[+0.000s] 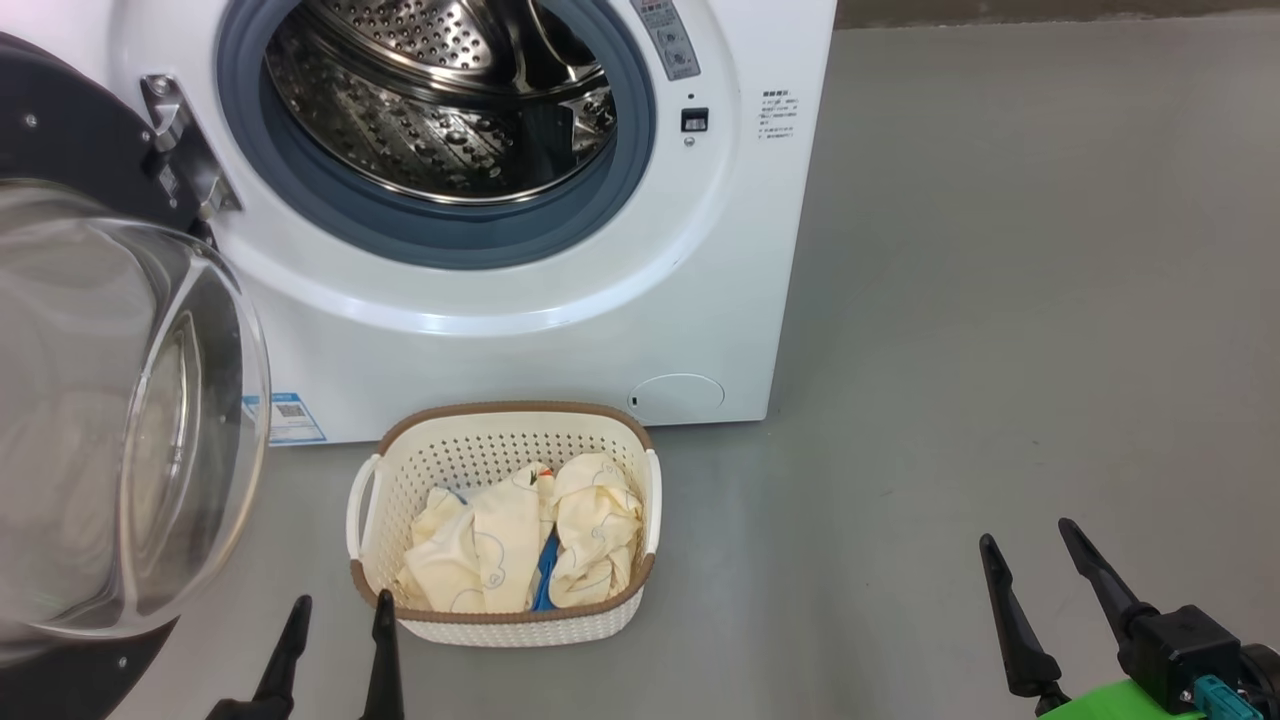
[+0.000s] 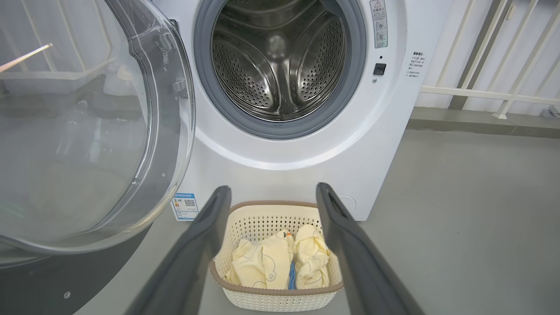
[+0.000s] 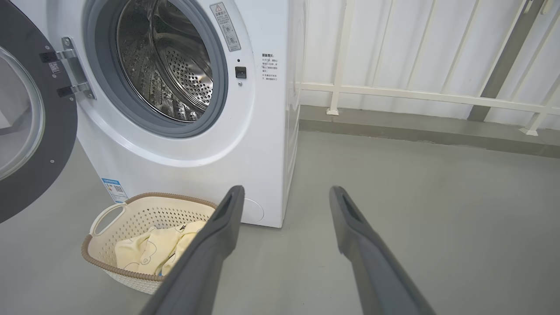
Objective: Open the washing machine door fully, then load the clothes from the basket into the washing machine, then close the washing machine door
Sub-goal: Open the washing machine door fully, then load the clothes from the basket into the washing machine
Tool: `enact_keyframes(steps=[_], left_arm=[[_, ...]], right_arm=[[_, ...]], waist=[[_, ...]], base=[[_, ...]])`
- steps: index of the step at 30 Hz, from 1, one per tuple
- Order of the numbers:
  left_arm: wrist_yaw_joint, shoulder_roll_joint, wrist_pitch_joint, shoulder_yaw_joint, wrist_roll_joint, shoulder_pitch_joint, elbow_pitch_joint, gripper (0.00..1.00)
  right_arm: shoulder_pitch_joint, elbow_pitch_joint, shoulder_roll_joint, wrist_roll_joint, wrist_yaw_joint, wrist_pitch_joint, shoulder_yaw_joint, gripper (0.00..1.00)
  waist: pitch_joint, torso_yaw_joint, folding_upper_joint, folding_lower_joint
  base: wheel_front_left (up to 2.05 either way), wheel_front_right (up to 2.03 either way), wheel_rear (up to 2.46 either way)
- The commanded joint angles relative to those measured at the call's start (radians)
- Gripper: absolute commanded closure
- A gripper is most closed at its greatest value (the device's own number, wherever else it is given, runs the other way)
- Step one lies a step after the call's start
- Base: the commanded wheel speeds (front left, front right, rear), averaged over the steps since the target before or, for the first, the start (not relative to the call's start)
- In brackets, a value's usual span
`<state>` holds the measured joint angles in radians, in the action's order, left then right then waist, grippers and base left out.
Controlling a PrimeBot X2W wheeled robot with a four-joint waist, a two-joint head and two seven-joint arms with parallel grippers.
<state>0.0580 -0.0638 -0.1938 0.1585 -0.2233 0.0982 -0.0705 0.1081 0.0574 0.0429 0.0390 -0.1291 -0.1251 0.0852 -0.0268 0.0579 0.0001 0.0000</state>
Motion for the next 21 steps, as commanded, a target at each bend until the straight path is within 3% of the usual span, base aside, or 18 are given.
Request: enact_keyframes(steps=[1, 13, 21], left_arm=[[0.013, -0.012, -0.006, -0.029, -0.006, -0.036, 0.017, 0.0], [0.024, -0.02, -0.013, -0.025, -0.005, -0.043, 0.016, 0.0], [0.031, -0.021, -0.016, -0.016, -0.004, -0.046, 0.019, 0.0]], right_arm=[[-0.026, 0.022, 0.007, 0.011, -0.002, -0.008, -0.024, 0.0], [-0.026, 0.024, 0.007, 0.012, -0.002, -0.007, -0.018, 0.0], [-0.022, 0.032, 0.007, 0.013, -0.002, -0.003, -0.015, 0.0]], waist=[[0.001, 0.0, -0.0001, 0.0], [0.002, -0.003, -0.0001, 0.0], [0.0, 0.001, -0.0001, 0.0]], base=[[0.0, 0.0, 0.0], [0.05, -0.05, 0.0], [0.95, -0.95, 0.0]])
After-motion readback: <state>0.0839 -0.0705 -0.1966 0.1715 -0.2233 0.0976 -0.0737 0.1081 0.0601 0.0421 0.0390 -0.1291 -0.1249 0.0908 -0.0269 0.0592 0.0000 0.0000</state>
